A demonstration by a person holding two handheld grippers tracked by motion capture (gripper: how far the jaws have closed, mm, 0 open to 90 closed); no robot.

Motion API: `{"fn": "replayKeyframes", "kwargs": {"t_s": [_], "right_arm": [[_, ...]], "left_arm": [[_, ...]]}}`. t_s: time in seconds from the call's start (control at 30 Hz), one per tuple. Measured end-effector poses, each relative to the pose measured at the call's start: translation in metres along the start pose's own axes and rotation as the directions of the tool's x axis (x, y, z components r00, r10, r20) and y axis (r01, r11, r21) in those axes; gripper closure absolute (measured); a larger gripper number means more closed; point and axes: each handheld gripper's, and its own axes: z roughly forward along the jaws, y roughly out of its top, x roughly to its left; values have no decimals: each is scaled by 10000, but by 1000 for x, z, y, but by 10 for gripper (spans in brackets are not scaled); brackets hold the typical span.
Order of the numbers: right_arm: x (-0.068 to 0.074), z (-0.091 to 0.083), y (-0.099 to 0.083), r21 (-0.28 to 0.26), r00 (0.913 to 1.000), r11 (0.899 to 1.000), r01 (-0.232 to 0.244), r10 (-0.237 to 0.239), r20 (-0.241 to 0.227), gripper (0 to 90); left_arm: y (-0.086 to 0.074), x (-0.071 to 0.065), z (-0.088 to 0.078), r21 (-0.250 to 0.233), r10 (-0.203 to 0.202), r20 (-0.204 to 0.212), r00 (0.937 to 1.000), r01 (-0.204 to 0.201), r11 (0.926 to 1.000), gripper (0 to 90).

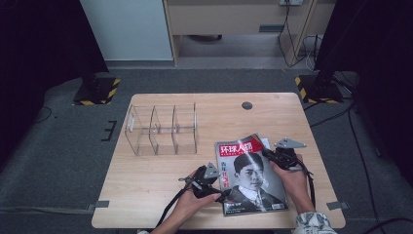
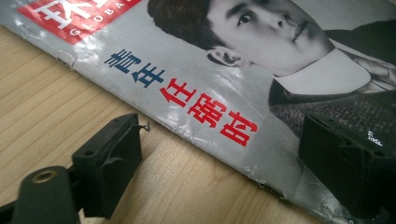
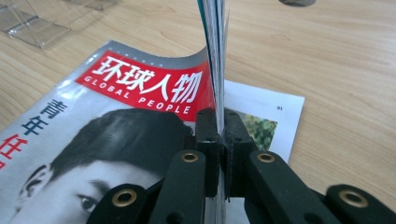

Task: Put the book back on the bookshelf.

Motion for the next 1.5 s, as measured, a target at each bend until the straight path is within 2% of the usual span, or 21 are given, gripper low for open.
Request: {"fn": "replayKeyframes", "kwargs": {"t_s": [0.2,0.4,0.63,0.8,0.83,0.87,1.13,1.3,1.5], "right_arm": [[1,-8,4,-253,10000,9997,60,-58,70,880],[2,-13,7,-554,9999,9984,72,-64,133,880],[1,-20,10,-811,9999,9967,100,-88,146,882],[2,-23,11,-1001,9999,9949,140,-134,60,882],[2,-24,12,-1146,9997,9932,224,-220,49,882],[3,-24,13,-1185,9998,9927,215,-211,47,882],[4,-29,15,-1470,9996,9888,256,-266,-48,882],[5,-32,17,-1715,9995,9849,245,-279,-177,882],[7,-34,19,-1967,9989,9799,320,-380,-269,882]], "left_arm": [[7,3,3,-157,-160,-5,9999,160,9997,100],[12,13,7,-194,-749,-59,9972,748,9970,116],[20,18,14,-8,-641,-89,9979,641,9979,112],[23,23,16,-81,-770,-150,9969,769,9970,100],[23,26,16,-202,-999,-66,9950,998,9948,99],[24,27,17,-214,-1033,-49,9946,1032,9944,98],[23,29,20,-280,-1001,-113,9949,997,9946,98],[24,32,21,-419,-1138,-162,9934,1130,9927,102],[28,32,26,-313,-1298,-32,9915,1296,9911,98]]}}
